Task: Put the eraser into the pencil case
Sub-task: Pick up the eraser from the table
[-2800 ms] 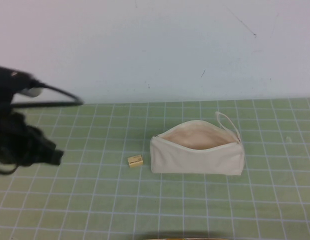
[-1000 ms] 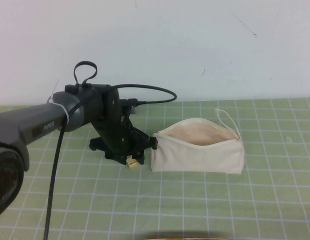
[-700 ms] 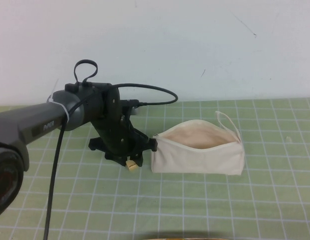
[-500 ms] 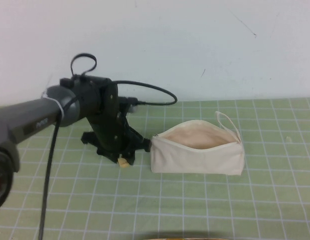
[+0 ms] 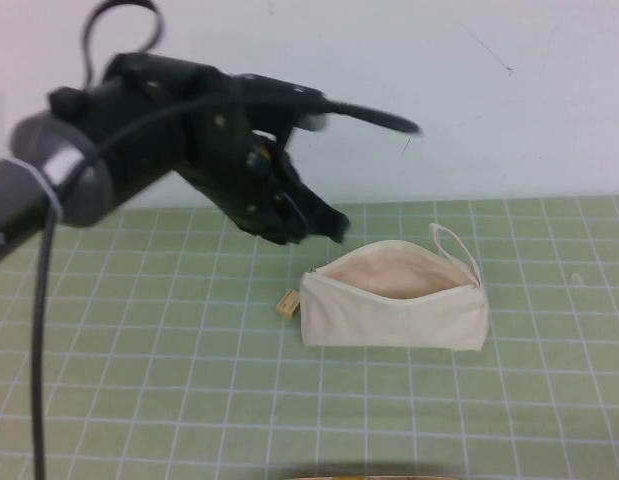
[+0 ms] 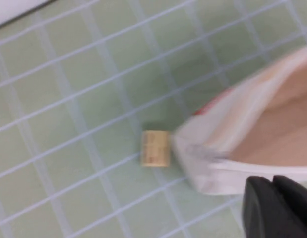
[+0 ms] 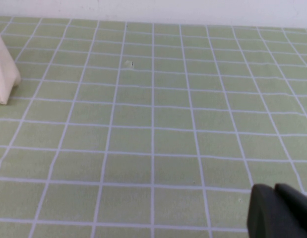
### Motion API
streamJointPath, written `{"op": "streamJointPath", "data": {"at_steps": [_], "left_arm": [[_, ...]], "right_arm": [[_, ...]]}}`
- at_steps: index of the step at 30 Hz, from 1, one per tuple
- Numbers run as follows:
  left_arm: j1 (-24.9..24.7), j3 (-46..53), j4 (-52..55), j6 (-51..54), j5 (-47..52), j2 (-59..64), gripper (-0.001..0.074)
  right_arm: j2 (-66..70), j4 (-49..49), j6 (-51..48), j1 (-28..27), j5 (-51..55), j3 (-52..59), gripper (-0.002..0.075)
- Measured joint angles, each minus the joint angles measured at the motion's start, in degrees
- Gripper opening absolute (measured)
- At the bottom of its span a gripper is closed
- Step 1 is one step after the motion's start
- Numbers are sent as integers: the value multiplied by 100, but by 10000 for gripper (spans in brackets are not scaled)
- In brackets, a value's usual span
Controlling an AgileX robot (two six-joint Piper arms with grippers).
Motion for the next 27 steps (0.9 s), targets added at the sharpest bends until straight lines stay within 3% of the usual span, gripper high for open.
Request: {"op": "streamJointPath", "data": {"at_steps": [4, 11, 21, 27], "left_arm": [[-203, 0, 327, -103, 111, 42, 0], [-15, 0, 896, -101, 819, 42, 13], [565, 0, 304, 610, 764, 724, 301], [573, 0, -2, 840, 67, 1209, 339]], "right_arm": [[0, 0, 0, 0, 0, 0, -1], [0, 0, 0, 0, 0, 0, -1], [0, 0, 0, 0, 0, 0, -1], [0, 0, 0, 0, 0, 0, -1]]}}
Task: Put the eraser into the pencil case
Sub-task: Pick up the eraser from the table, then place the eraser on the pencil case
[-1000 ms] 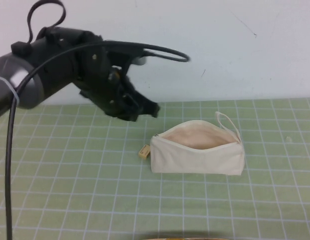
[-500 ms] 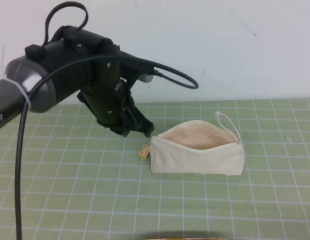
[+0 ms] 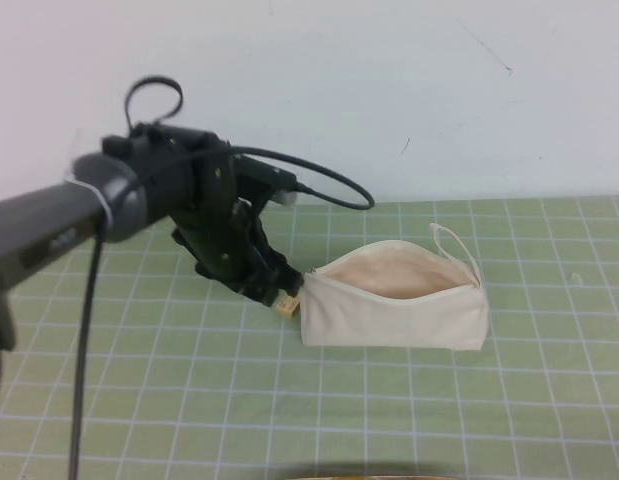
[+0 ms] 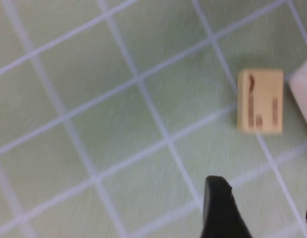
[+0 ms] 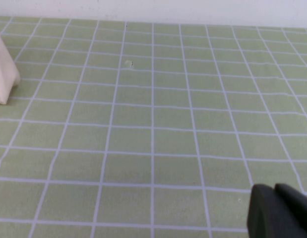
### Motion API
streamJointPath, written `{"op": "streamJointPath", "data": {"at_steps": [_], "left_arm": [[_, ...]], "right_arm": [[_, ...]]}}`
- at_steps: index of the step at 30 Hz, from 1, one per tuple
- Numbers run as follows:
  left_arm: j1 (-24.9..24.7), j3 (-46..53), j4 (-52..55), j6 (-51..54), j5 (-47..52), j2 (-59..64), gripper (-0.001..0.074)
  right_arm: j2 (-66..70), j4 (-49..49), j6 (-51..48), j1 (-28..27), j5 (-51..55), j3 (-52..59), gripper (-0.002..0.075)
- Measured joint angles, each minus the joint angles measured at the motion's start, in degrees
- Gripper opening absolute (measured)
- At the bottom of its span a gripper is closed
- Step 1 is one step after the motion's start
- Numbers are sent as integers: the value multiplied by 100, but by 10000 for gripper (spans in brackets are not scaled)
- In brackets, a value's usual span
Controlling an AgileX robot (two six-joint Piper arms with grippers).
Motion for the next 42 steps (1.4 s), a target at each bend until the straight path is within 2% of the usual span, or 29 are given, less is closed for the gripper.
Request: {"op": "streamJointPath", "data": {"at_steps": [11, 18, 25, 27, 30, 35, 42], "left_arm": [[0, 0, -344, 177, -960, 656, 343], [0, 0, -1031, 837, -1131, 788, 343], [0, 0, -1062, 916, -1245, 880, 341], [0, 0, -995, 881, -1259, 880, 303], [3, 0, -870, 775, -1259, 880, 173], [3, 0, -616, 699, -1068, 588, 180], [-49, 0, -707, 638, -1048, -713, 180]], "right_arm": [[0, 0, 0, 0, 0, 0, -1], [0, 0, 0, 0, 0, 0, -1], [0, 0, 0, 0, 0, 0, -1], [0, 0, 0, 0, 0, 0, -1], [0, 0, 0, 0, 0, 0, -1], [0, 0, 0, 0, 0, 0, -1], [0, 0, 0, 0, 0, 0, -1]]}}
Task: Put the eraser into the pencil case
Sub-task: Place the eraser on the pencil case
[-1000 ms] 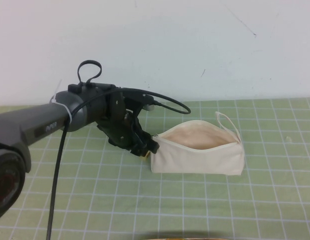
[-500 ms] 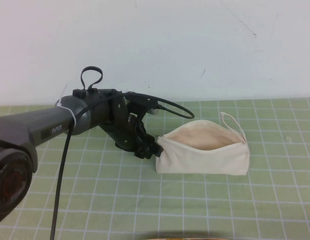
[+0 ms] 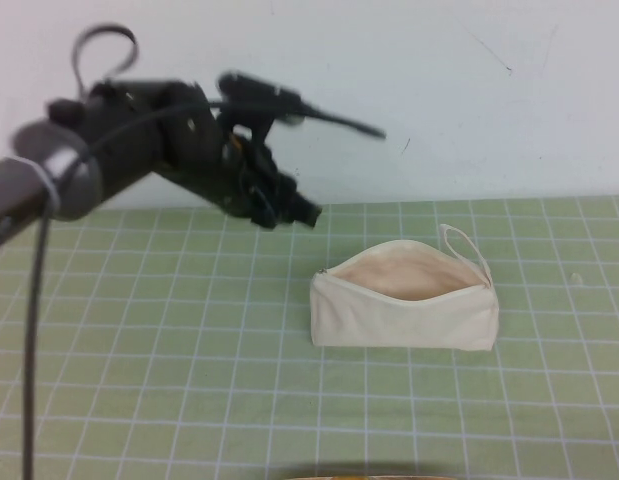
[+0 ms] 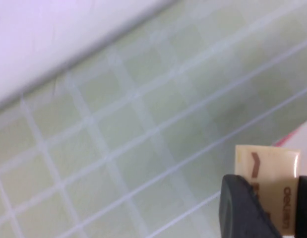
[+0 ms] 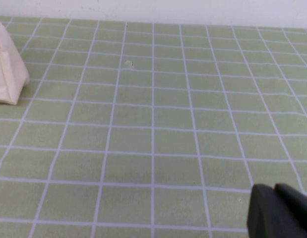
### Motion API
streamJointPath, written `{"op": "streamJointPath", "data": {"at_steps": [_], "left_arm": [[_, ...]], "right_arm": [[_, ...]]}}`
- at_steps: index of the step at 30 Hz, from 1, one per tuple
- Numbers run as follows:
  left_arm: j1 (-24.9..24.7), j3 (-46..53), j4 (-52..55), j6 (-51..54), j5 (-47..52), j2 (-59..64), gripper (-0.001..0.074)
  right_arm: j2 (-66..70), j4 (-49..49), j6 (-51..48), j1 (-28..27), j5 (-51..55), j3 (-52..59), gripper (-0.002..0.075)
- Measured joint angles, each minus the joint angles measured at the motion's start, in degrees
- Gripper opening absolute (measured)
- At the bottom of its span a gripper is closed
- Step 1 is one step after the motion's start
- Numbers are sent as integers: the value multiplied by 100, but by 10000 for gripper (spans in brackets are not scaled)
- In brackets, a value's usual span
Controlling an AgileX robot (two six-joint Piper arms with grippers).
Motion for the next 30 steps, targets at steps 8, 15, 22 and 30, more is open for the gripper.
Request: {"op": "streamJointPath", "data": {"at_steps": [8, 15, 22, 30], "left_arm": [[-1074, 0, -473, 803, -75, -373, 180], [-1509, 0, -251, 661, -651, 200, 180], [-1413, 0, -127, 322, -740, 536, 356], [-1245, 24, 927, -856, -418, -120, 281]], "right_arm": [[0, 0, 0, 0, 0, 0, -1], [0, 0, 0, 0, 0, 0, -1], [0, 0, 0, 0, 0, 0, -1], [0, 0, 0, 0, 0, 0, -1]]}}
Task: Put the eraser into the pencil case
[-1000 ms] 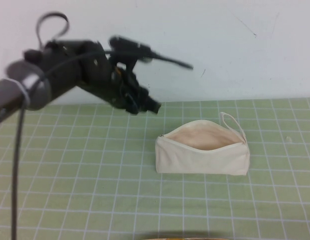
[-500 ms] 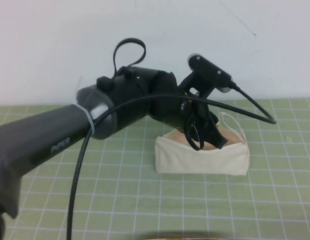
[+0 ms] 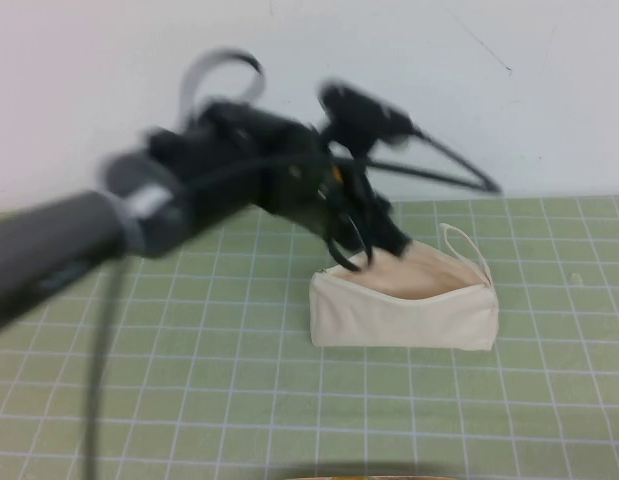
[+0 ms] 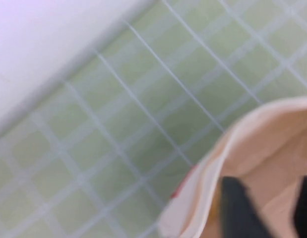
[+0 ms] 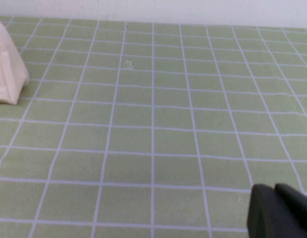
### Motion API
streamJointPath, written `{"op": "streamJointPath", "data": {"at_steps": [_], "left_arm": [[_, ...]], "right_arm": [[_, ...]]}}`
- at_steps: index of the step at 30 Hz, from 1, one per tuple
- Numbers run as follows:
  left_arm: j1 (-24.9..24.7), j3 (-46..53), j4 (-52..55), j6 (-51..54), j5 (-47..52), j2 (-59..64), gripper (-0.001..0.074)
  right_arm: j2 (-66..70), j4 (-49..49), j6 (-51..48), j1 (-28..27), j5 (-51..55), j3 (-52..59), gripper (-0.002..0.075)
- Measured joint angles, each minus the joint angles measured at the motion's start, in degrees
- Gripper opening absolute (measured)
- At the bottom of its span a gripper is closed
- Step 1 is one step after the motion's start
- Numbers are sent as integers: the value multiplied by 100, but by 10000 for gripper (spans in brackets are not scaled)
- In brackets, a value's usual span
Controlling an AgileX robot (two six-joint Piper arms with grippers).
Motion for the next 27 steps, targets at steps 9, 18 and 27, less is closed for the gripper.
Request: {"op": "streamJointPath", "data": {"at_steps": [9, 18, 27], "left_arm": [[10, 1640, 405, -267, -353, -2590, 11], [10, 3702, 369, -626, -943, -5220, 0], [10, 4549, 587, -691, -321, -7136, -1]], "right_arm": [[0, 0, 0, 0, 0, 0, -1], [0, 0, 0, 0, 0, 0, -1], [0, 0, 0, 0, 0, 0, -1]]}}
